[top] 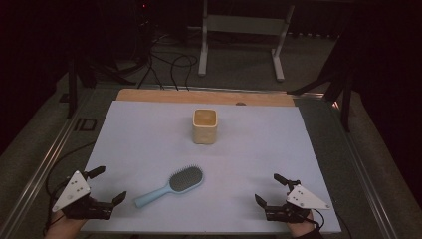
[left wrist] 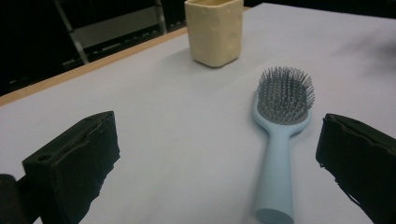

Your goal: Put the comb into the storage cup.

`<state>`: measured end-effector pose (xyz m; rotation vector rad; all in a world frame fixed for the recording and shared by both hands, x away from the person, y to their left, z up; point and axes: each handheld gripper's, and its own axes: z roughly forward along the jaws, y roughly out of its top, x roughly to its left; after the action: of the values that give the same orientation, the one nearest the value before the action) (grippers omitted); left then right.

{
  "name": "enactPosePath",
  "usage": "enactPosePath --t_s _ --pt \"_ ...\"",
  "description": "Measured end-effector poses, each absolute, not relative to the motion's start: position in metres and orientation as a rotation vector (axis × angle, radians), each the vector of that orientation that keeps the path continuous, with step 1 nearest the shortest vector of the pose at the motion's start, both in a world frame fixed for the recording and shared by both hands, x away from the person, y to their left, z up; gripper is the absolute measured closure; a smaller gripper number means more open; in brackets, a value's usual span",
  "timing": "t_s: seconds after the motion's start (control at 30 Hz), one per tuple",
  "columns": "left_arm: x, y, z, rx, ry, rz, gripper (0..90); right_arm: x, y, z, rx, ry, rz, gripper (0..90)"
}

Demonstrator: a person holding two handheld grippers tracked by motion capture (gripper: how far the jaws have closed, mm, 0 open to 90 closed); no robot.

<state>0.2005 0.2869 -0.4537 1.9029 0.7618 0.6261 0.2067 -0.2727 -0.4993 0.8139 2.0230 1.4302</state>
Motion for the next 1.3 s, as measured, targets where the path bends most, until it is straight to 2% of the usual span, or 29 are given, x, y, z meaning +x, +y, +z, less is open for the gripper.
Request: enactPosePath --t_s 0.7,1.3 --pt "0.213 0.265 -0.438 2.005 0.722 0.539 0.0 0.207 -0.272 -0.5 0.816 2.027 1.44 8.4" --pt "0.218 0.238 -0.423 2.068 0.65 0.543 0.0 0.207 -0.272 -0.499 0.807 2.023 1.446 8.5"
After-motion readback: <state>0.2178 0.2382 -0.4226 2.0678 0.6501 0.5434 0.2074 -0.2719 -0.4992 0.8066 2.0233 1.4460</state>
